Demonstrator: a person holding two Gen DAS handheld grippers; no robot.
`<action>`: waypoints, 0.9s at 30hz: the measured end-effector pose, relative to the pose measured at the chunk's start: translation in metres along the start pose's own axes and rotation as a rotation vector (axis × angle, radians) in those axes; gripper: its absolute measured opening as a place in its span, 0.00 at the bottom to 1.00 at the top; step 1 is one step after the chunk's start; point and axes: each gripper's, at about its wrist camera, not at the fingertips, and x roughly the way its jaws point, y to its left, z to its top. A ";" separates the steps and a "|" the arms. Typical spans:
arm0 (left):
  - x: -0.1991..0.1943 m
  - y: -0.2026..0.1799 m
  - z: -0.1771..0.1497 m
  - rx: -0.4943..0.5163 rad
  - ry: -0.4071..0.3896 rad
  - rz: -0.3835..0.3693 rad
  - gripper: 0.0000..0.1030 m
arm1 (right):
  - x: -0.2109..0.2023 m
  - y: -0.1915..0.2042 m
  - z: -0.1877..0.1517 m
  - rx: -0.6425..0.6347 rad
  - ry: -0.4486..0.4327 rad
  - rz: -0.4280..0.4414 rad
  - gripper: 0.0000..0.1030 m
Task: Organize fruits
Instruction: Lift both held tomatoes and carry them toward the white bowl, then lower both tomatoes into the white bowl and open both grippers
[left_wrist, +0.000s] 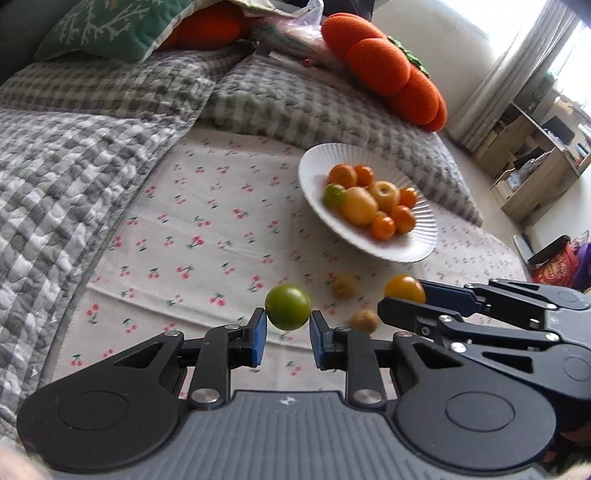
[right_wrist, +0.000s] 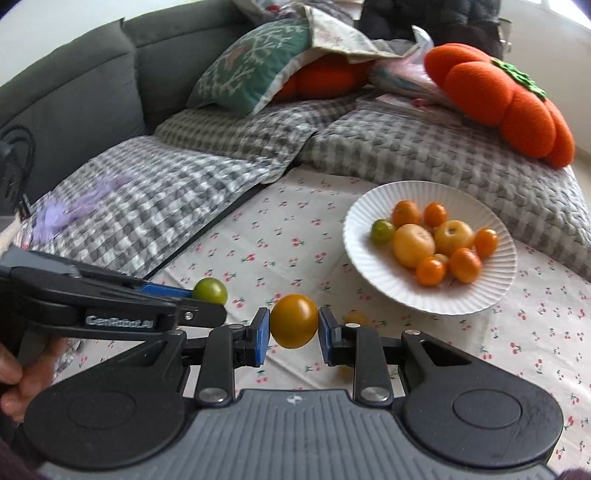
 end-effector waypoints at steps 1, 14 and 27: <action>0.000 -0.002 0.001 0.003 -0.005 -0.004 0.19 | 0.000 -0.004 0.001 0.009 -0.002 -0.005 0.24; 0.014 -0.025 0.031 0.010 -0.035 -0.039 0.19 | -0.010 -0.048 0.014 0.094 -0.049 -0.075 0.24; 0.052 -0.053 0.075 0.032 -0.015 -0.115 0.19 | 0.001 -0.123 0.021 0.216 -0.073 -0.187 0.24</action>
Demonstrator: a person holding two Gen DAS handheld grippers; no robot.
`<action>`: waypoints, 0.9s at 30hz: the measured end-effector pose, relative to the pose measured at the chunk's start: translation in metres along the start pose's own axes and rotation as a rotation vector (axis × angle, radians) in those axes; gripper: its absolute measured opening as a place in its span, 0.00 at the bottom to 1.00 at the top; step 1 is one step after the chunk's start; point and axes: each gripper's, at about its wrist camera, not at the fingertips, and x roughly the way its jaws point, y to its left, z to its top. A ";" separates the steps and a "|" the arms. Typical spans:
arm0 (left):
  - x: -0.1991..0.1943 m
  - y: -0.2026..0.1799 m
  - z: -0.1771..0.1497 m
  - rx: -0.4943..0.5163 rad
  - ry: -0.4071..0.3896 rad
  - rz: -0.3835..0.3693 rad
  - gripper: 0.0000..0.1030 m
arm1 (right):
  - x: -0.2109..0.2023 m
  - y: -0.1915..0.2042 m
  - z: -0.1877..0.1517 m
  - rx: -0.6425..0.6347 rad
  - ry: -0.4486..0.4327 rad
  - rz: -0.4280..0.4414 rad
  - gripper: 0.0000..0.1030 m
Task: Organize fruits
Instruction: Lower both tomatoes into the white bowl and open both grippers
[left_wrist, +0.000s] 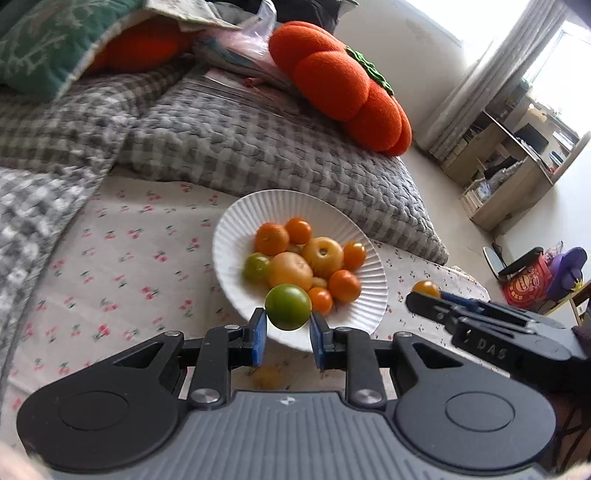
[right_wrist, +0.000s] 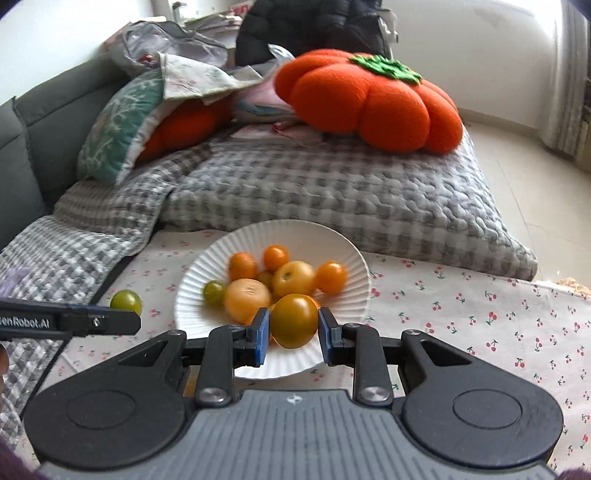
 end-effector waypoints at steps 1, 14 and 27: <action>0.005 -0.002 0.003 0.006 0.002 -0.003 0.19 | 0.005 0.000 -0.001 -0.008 0.010 -0.002 0.24; 0.070 0.005 0.009 0.008 0.087 -0.013 0.19 | 0.037 0.013 -0.004 -0.109 0.062 0.012 0.24; 0.085 0.005 0.005 0.037 0.092 -0.020 0.20 | 0.050 0.023 -0.013 -0.154 0.095 -0.003 0.24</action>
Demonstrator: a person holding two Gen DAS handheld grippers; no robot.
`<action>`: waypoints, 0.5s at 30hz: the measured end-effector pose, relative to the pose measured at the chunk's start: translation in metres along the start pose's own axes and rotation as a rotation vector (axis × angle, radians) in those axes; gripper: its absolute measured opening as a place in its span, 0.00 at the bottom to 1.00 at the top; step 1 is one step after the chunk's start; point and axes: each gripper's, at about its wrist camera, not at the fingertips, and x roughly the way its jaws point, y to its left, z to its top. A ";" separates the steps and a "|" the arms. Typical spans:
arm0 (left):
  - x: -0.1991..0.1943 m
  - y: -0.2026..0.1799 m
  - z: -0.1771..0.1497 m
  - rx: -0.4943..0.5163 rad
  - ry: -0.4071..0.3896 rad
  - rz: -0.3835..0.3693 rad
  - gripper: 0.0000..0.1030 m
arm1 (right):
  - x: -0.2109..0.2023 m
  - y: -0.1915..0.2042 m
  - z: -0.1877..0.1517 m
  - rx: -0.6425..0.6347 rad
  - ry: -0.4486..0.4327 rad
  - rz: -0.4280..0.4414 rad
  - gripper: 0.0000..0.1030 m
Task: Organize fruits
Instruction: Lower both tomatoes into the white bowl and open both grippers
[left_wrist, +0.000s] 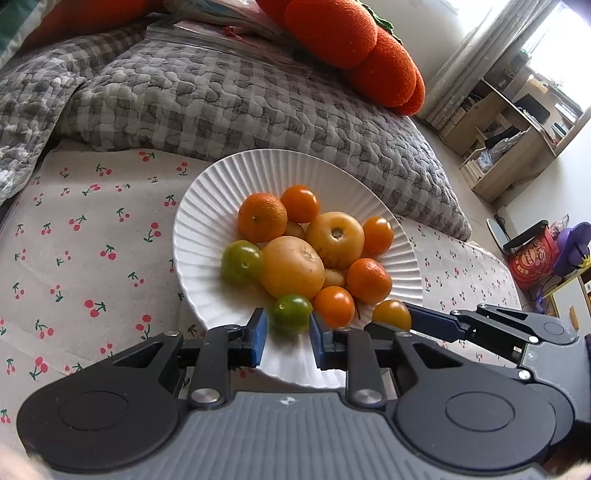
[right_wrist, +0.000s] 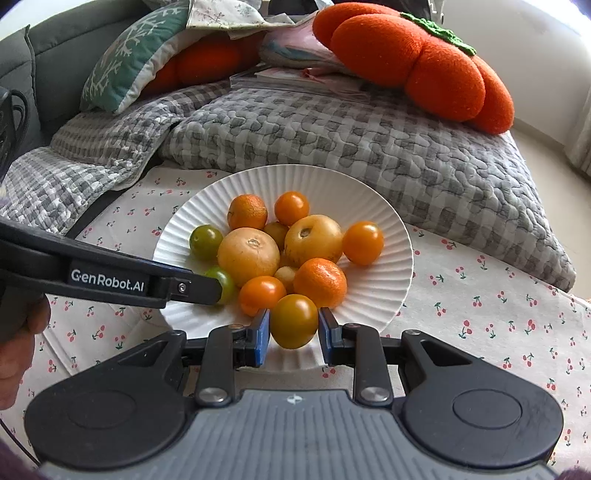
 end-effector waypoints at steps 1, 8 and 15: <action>0.000 0.000 0.000 -0.001 -0.001 0.001 0.20 | 0.001 0.000 0.000 0.001 0.000 -0.001 0.24; -0.007 0.004 0.003 -0.025 -0.008 -0.024 0.21 | -0.007 -0.007 0.004 0.040 -0.032 0.003 0.25; -0.018 0.007 0.004 -0.022 -0.037 -0.006 0.21 | -0.008 -0.015 0.003 0.067 -0.033 -0.014 0.25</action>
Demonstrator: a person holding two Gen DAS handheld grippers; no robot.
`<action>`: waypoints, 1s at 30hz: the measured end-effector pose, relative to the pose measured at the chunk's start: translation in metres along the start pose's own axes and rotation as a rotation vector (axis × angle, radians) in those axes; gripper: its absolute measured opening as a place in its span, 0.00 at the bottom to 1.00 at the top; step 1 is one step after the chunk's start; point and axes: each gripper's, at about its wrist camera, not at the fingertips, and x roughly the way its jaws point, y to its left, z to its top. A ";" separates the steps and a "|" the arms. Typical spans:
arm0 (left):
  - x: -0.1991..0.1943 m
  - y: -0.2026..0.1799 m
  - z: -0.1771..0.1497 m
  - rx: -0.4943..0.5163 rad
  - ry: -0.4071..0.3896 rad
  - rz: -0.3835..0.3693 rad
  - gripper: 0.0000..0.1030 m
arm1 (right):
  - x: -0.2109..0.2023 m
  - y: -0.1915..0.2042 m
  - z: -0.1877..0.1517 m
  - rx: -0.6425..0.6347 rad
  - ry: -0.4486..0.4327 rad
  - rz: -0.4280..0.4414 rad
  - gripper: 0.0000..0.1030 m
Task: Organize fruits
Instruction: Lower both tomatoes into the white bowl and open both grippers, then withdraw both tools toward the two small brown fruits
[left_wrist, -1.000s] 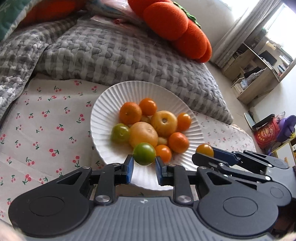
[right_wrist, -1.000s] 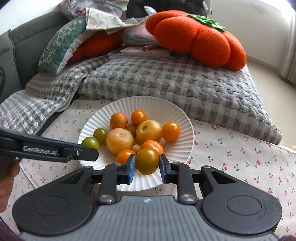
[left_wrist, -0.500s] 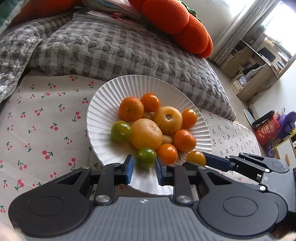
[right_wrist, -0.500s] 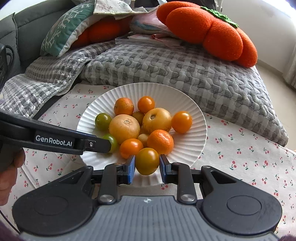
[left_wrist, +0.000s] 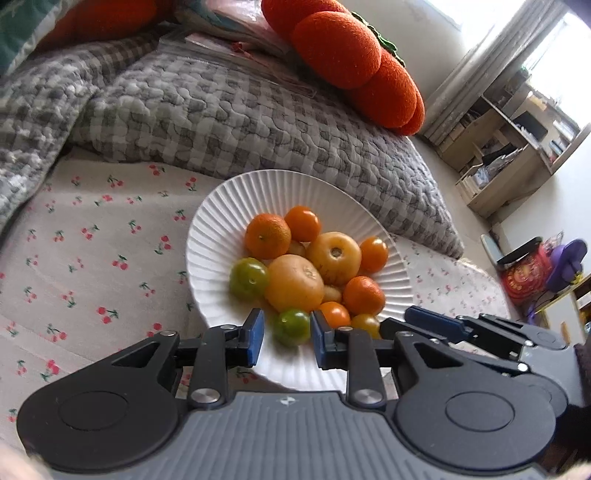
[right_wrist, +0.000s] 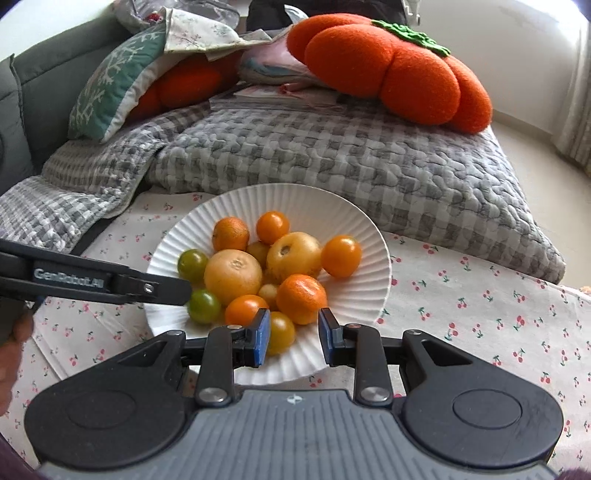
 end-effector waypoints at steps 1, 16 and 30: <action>0.000 0.000 -0.001 0.008 0.000 0.013 0.21 | 0.000 0.000 -0.001 -0.003 0.001 -0.003 0.25; -0.016 -0.006 -0.006 0.085 -0.033 0.135 0.24 | -0.015 0.018 0.000 0.004 -0.021 0.014 0.26; -0.036 0.000 -0.024 0.113 0.021 0.153 0.28 | -0.041 0.059 -0.015 -0.098 0.013 0.143 0.38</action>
